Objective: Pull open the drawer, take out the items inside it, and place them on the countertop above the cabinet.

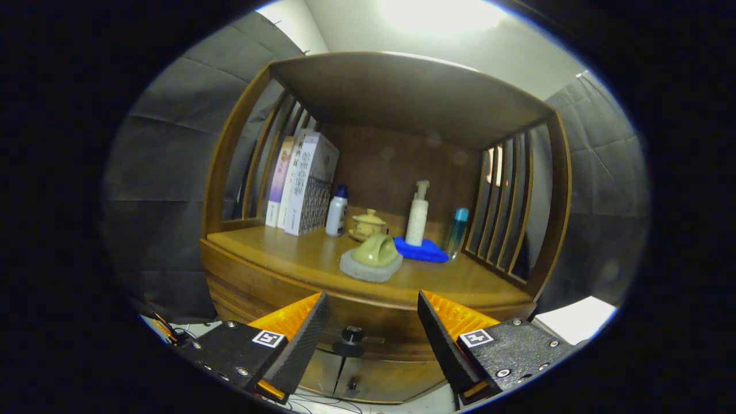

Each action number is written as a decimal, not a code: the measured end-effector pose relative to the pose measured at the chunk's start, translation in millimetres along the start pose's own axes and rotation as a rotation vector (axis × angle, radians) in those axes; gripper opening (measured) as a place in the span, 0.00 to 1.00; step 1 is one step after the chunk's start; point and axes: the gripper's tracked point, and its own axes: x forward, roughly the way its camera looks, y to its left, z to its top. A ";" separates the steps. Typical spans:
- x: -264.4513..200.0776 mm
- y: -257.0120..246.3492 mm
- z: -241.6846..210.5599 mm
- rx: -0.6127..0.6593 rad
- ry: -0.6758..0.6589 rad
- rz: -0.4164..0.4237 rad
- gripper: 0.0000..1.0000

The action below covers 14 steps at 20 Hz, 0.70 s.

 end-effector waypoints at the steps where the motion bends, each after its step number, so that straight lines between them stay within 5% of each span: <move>1: -1.9 -1.9 15.8 -0.004 -0.011 0.006 0.95; 5: -14.7 -1.4 79.2 -0.041 -0.080 0.059 0.95; 14: -65.4 -33.9 136.9 -0.062 -0.147 -0.037 0.95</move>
